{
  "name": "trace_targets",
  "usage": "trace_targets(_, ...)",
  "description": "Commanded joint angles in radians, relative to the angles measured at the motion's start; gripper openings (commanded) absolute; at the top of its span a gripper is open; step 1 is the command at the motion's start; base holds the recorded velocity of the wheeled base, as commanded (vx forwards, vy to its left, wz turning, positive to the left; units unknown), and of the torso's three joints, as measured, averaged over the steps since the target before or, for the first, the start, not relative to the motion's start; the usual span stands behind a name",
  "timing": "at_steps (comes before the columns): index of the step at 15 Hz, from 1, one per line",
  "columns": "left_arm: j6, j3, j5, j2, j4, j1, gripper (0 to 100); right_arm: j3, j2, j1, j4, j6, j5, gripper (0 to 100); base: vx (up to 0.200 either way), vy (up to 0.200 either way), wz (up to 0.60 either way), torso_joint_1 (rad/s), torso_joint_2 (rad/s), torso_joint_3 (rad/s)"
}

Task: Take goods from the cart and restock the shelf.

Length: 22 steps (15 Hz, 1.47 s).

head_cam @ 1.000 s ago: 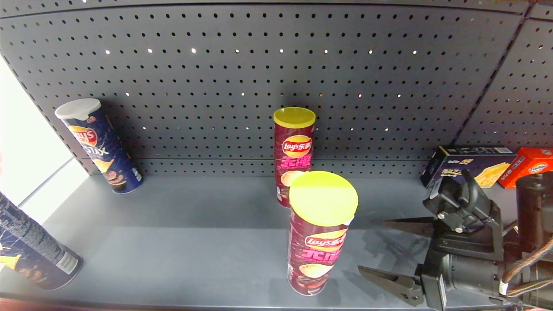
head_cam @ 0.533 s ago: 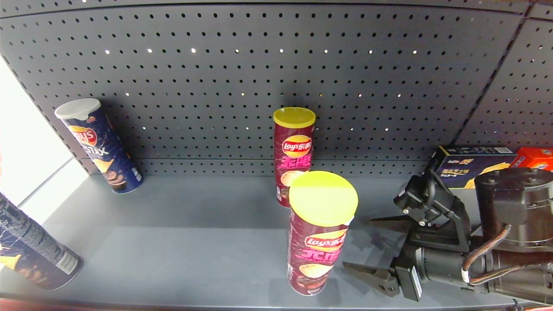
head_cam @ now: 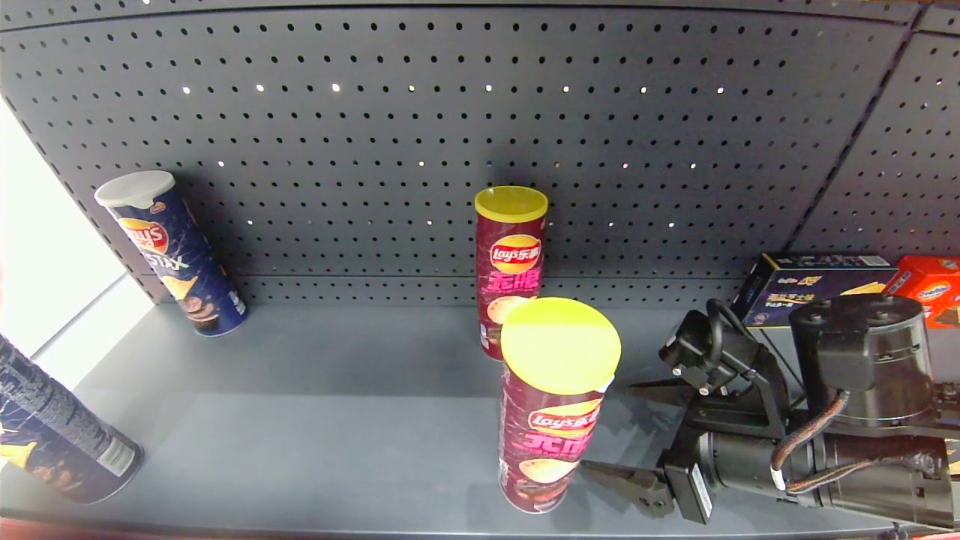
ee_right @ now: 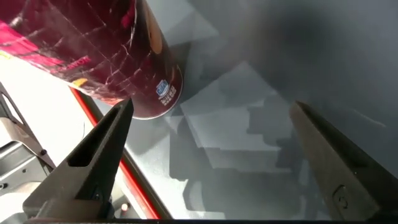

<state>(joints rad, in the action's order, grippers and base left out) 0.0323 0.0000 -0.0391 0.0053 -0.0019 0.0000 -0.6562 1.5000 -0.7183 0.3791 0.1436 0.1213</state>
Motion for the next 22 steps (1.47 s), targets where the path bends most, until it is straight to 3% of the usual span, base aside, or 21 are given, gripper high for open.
trace_targets(1, 0.000, 0.000, -0.001, 0.002, 0.000, 0.000, 100, -0.003, 0.003, -0.001, 0.000, 0.001, 0.001, 100, 0.000, 0.000, 0.00, 0.000, 0.00, 0.000)
trace_targets(22, -0.014, 0.000, 0.001, 0.002, -0.001, 0.000, 100, -0.019, 0.042, -0.013, 0.001, 0.001, 0.001, 100, 0.000, 0.000, 0.00, 0.000, 0.00, 0.000)
